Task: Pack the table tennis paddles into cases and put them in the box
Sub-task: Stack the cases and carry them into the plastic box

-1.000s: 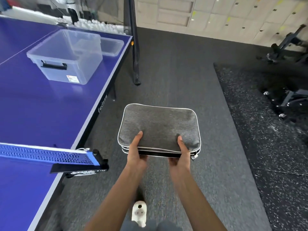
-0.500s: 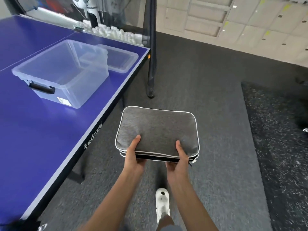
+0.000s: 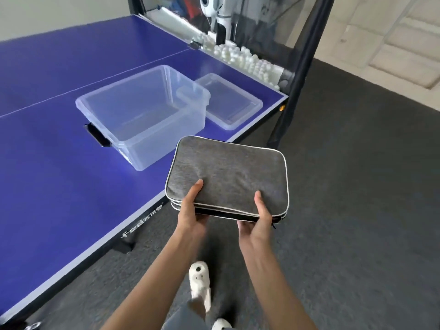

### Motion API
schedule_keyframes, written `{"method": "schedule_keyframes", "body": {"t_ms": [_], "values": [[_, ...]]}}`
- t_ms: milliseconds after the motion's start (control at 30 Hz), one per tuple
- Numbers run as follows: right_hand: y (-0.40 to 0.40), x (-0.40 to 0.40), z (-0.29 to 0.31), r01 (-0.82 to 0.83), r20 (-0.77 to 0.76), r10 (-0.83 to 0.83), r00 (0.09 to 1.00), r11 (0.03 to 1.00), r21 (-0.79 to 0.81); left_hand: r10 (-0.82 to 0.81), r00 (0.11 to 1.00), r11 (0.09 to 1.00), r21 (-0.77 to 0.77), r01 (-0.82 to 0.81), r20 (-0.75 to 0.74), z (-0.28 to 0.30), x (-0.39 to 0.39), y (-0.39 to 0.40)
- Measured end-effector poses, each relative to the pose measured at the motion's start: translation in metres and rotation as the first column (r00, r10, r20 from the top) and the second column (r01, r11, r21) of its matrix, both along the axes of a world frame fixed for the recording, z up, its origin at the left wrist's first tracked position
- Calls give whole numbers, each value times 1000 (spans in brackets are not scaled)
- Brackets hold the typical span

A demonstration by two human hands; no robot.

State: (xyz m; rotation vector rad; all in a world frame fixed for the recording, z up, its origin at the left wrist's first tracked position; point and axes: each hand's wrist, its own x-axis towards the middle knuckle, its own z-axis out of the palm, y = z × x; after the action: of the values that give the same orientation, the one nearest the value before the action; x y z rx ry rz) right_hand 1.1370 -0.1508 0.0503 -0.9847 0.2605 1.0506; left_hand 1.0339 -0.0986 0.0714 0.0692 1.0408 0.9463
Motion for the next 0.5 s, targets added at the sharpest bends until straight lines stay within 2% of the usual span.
{"method": "schedule_keyframes", "body": {"t_ms": [200,333,500], "values": [[116,25,2,-21,17,22,1000,999,-36,114,994,993,45,-114,0,0,24,107],[186,37,20,-55,32,55,998,998,4,120,993,991,57,-120,-3,14,34,173],[269,46,37,-157,70,154,986,987,26,226,974,964,135,-228,33,27,40,243]]}}
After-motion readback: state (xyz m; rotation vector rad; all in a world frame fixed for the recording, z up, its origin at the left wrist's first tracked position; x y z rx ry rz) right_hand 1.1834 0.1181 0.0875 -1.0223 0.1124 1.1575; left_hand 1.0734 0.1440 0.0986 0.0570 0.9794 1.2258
